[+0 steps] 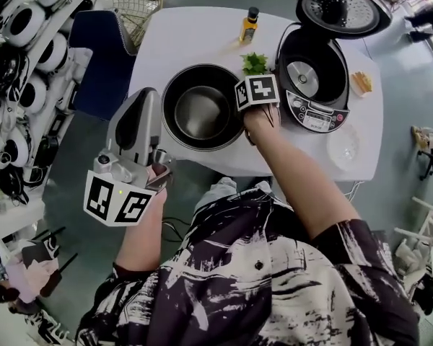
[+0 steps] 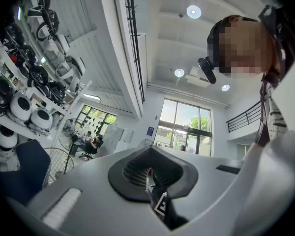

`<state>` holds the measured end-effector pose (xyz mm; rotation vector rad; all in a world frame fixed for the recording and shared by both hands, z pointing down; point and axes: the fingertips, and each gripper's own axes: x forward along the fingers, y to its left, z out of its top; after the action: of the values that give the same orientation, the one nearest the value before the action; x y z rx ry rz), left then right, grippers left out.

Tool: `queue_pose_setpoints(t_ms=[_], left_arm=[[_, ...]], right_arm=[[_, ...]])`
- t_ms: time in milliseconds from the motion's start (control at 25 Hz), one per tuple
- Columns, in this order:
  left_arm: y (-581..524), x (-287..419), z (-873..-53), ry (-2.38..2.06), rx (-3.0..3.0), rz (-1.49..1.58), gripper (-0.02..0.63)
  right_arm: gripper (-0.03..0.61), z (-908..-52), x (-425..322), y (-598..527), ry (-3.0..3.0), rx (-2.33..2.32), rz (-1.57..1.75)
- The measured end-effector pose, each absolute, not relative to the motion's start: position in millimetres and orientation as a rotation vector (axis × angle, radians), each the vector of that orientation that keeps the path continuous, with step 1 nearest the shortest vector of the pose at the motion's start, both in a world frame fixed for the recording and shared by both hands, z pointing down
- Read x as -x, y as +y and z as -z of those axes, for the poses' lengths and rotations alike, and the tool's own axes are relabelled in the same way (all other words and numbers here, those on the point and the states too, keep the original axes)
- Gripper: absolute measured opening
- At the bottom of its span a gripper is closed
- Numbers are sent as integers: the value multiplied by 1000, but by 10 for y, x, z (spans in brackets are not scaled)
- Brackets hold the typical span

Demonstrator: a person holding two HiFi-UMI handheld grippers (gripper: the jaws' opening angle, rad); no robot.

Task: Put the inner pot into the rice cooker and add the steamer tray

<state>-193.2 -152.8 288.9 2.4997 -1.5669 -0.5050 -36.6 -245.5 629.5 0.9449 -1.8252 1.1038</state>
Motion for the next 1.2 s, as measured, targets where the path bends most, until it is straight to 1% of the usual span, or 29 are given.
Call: queue_pose_setpoints(t_ms=[160, 280, 400, 560, 720, 880, 1040, 1200], left_arm=[[-1565, 1662, -2645, -1488, -2581, 551, 5], [-1604, 1426, -2439, -1395, -2652, 601, 5], [-1636, 1170, -2351, -1320, -2689, 621, 5], [-1697, 835, -2313, -1219, -2725, 625, 5], [-1778, 531, -2356, -1143, -2744, 607, 5], [-1804, 338, -2366, -1106, -2756, 565, 5], [-1810, 201, -2379, -1119, -2761, 520, 5], [-1813, 167, -2445, -1155, -2744, 470, 5]], right_arm=[[8, -5675, 562, -2766, -1976, -889, -1097], [8, -5101, 406, -3113, -2073, -918, -1089], [6, -4676, -52, -3394, -2116, -986, -1105], [6, -4313, -1030, -3633, -2088, -1149, -1100], [6, -4304, -2061, -3746, -1979, -1315, -1097], [8, -4554, -2727, -3737, -1857, -1423, -1134], [9, -4917, -3079, -3706, -1768, -1471, -1172], [9, -5197, -3168, -3721, -1721, -1472, -1186]])
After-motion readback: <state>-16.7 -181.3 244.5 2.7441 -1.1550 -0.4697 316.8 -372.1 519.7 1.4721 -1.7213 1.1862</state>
